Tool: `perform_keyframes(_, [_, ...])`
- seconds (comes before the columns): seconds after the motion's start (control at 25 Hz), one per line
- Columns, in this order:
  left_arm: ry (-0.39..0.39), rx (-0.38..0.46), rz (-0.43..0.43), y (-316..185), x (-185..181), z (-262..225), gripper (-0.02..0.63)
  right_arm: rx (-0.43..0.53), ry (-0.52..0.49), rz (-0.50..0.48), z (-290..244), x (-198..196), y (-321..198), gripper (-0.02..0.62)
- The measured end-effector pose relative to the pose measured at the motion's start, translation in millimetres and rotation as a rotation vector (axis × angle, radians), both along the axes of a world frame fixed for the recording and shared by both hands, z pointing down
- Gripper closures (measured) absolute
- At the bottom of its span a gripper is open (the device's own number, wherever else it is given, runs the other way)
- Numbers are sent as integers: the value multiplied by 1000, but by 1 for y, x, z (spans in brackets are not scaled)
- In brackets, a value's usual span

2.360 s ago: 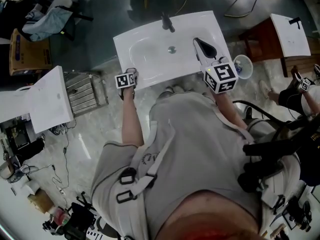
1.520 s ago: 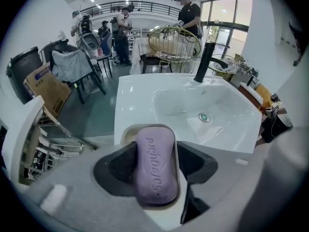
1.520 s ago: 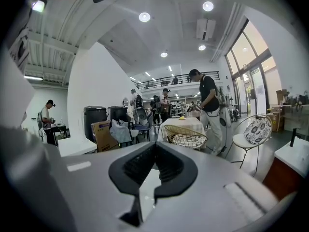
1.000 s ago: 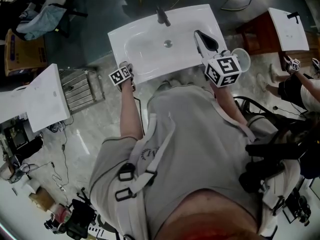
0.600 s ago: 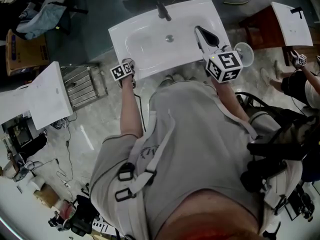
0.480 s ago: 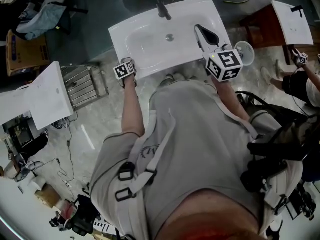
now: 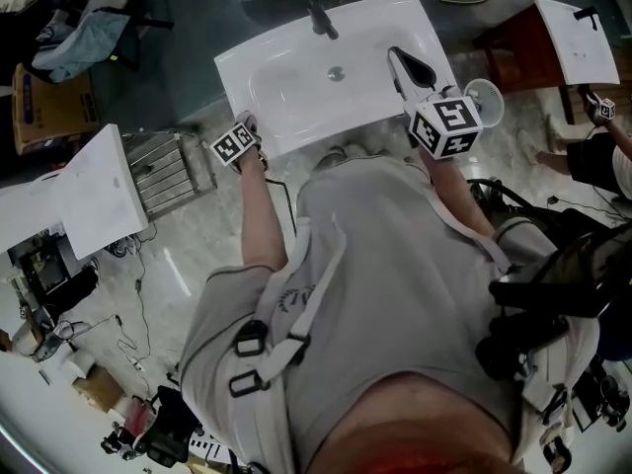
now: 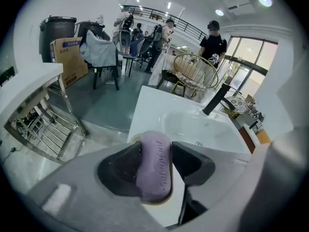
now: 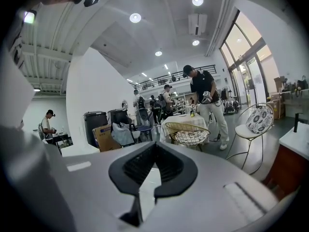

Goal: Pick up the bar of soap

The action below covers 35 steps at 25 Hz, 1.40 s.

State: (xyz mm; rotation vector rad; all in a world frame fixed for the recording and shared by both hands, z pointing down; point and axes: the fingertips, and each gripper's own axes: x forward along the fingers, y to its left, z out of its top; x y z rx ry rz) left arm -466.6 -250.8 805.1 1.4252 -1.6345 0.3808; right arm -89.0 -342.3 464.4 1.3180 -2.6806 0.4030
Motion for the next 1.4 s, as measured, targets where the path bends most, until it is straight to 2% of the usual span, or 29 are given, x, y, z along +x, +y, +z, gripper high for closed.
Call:
perform_keyframes(0.28, [-41, 13, 13, 4, 2, -11, 450, -5, -6, -20, 0, -8, 1, 594])
perform_keyframes(0.44, [-70, -8, 17, 15, 5, 1, 494, -17, -1, -26, 5, -10, 2, 594])
perform_keyframes(0.6, [-162, -48, 85, 13, 9, 4, 483, -24, -1, -45, 7, -13, 3, 593])
perform_keyframes(0.76, [-203, -111, 165, 9, 11, 9, 447, -27, -2, -57, 6, -23, 2, 592])
perform_keyframes(0.84, [-285, -188, 228, 15, 5, 18, 412, -25, -2, -60, 6, -27, 2, 594])
perform_keyframes(0.88, [-344, -222, 249, 19, 0, 21, 414, -24, -2, -59, 6, -28, 2, 592])
perform_keyframes(0.96, [-410, -238, 261, 19, -8, 20, 416, -23, -1, -52, 6, -27, 1, 592])
perform_keyframes(1.04, [-402, -222, 252, 14, -8, 20, 419, -21, 0, -39, 6, -23, 0, 592])
perform_keyframes(1.2, [-226, -129, 182, 9, 5, 22, 426, -22, 0, -13, 6, -16, -3, 592])
perform_keyframes(1.4, [-160, -33, 56, 17, -10, 4, 442, -26, 2, -3, 7, -13, -4, 594])
